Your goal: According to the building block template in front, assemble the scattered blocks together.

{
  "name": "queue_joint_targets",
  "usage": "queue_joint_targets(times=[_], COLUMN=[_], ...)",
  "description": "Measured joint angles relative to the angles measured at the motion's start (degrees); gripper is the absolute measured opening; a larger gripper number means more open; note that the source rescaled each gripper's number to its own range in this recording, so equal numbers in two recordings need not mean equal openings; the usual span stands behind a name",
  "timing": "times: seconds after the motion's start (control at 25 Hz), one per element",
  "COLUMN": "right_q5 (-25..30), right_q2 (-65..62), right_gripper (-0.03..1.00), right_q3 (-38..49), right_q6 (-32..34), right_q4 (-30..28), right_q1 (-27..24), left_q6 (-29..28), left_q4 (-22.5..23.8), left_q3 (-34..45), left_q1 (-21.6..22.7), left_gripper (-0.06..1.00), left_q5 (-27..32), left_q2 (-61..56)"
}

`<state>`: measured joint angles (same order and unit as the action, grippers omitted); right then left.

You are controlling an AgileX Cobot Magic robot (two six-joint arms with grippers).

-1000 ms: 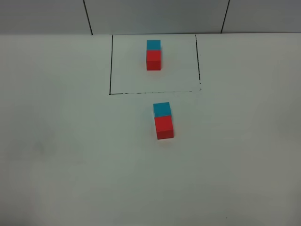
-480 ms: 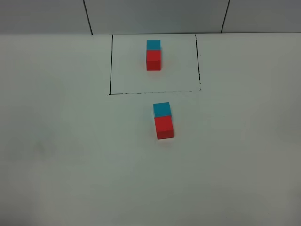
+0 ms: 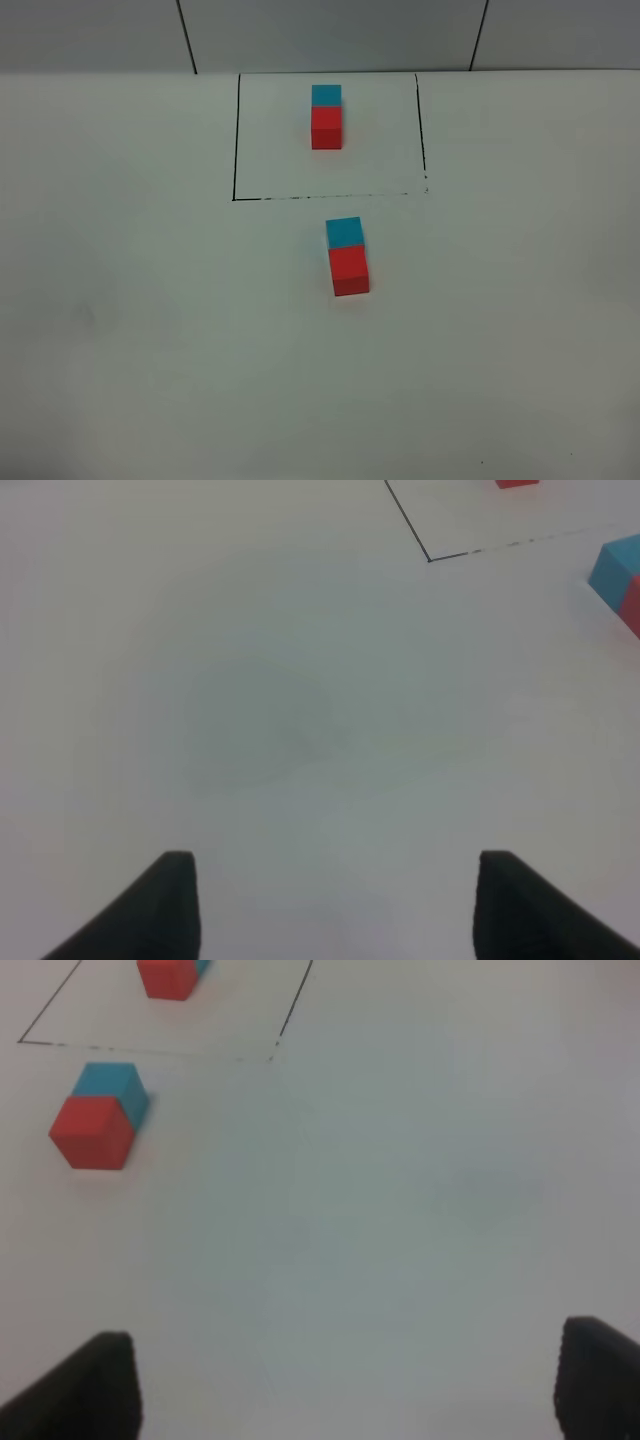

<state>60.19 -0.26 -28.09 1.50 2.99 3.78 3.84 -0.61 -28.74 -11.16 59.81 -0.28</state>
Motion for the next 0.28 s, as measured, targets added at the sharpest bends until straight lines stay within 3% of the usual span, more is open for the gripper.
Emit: queue_joint_targets(times=[0.28], right_q5=[0.0], right_q2=[0.0], right_gripper=[0.68], right_q3=[0.0], right_q6=[0.0], right_q4=[0.0], right_q1=[0.0], left_q6=[0.0], left_q4=[0.0], left_q3=[0.0], left_q1=[0.0], left_gripper=[0.3], left_q5=[0.0], left_q2=[0.0])
